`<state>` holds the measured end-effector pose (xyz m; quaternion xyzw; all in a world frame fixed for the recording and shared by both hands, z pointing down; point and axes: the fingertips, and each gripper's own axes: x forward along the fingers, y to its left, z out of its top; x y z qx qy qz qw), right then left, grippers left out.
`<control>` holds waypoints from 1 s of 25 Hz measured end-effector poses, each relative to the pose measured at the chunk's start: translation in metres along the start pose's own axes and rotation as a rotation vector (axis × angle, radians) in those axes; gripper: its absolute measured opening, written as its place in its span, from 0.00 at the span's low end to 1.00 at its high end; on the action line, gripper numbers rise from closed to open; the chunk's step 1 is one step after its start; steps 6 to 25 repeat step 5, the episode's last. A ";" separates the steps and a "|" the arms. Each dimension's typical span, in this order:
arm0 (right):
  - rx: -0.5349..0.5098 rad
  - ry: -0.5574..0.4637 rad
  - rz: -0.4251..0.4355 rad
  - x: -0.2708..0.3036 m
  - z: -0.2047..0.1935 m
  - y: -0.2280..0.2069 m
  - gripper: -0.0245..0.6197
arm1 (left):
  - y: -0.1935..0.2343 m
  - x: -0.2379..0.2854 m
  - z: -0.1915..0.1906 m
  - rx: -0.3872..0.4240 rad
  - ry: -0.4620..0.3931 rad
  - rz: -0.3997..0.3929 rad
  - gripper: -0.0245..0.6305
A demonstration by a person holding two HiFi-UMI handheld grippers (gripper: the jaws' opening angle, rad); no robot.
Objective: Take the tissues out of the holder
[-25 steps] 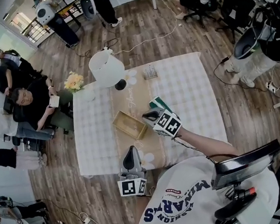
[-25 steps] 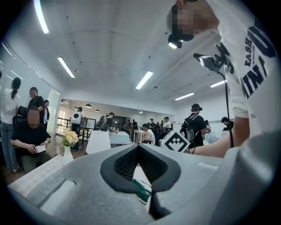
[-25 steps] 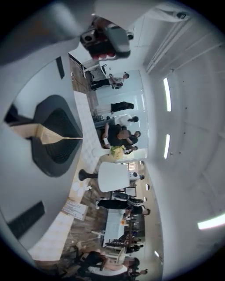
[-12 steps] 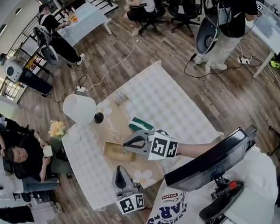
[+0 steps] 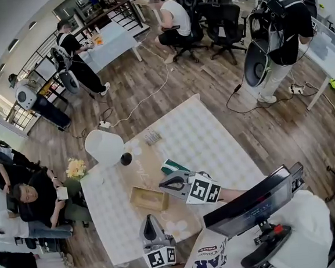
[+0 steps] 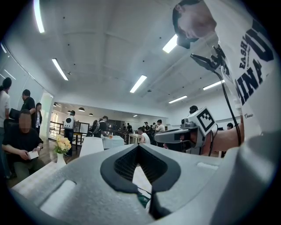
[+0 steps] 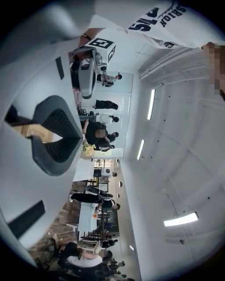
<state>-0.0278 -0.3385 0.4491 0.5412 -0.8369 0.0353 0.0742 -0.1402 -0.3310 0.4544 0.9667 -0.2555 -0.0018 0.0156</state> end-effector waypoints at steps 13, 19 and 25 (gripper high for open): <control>0.011 0.011 0.004 -0.016 0.038 -0.008 0.05 | -0.014 0.003 0.041 0.000 0.028 -0.002 0.04; 0.011 0.011 0.004 -0.016 0.038 -0.008 0.05 | -0.014 0.003 0.041 0.000 0.028 -0.002 0.04; 0.011 0.011 0.004 -0.016 0.038 -0.008 0.05 | -0.014 0.003 0.041 0.000 0.028 -0.002 0.04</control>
